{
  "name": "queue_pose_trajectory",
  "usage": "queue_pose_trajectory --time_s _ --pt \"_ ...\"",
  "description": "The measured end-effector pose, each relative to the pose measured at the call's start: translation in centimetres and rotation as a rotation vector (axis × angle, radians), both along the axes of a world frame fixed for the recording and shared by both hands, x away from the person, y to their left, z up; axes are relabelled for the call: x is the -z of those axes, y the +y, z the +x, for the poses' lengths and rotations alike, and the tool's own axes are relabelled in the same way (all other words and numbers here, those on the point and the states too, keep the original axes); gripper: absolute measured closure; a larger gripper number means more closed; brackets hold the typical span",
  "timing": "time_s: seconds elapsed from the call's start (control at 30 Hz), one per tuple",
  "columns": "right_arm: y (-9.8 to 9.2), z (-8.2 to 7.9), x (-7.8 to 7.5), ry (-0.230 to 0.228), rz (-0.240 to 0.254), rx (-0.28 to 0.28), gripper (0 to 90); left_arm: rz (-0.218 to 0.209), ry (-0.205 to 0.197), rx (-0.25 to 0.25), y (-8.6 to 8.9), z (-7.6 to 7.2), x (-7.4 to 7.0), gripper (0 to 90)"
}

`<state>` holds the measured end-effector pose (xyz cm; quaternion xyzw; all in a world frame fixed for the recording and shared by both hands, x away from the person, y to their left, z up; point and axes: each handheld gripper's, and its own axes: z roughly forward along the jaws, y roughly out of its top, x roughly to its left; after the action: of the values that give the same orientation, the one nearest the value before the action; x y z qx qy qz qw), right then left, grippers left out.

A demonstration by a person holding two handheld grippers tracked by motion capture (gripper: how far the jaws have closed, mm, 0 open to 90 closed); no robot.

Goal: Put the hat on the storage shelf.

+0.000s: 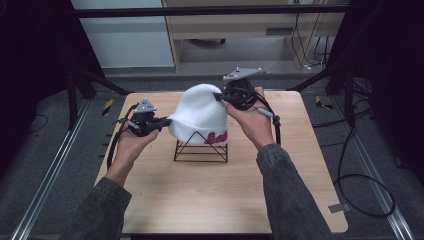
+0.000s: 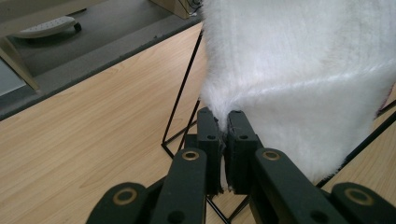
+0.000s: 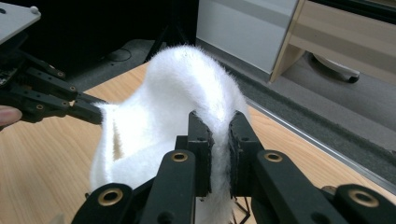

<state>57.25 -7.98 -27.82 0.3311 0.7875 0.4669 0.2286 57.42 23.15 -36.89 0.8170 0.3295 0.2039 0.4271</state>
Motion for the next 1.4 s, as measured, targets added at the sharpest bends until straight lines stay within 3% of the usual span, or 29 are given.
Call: queue_pose_trajectory --time_s 0.37,0.77,0.93,1.1,1.4 --pt "1.2 -0.8 0.2 0.010 -0.010 -0.054 82.5 0.011 0.006 -0.009 0.8 -0.1 0.8 85.7" --pt "1.2 -1.2 0.6 0.018 -0.018 -0.060 82.7 0.011 0.000 0.004 1.0 -0.8 1.4 85.5" --pt "1.2 -0.9 1.3 0.044 -0.007 -0.062 82.7 0.026 0.023 0.022 1.0 -0.9 2.1 85.6" --pt "1.1 -1.0 1.8 0.051 -0.029 -0.053 82.8 0.029 0.027 0.033 0.9 -1.2 2.3 85.5" --pt "0.9 -2.0 1.7 0.048 -0.035 -0.062 82.8 0.022 0.019 0.044 1.0 -2.2 2.3 85.5"
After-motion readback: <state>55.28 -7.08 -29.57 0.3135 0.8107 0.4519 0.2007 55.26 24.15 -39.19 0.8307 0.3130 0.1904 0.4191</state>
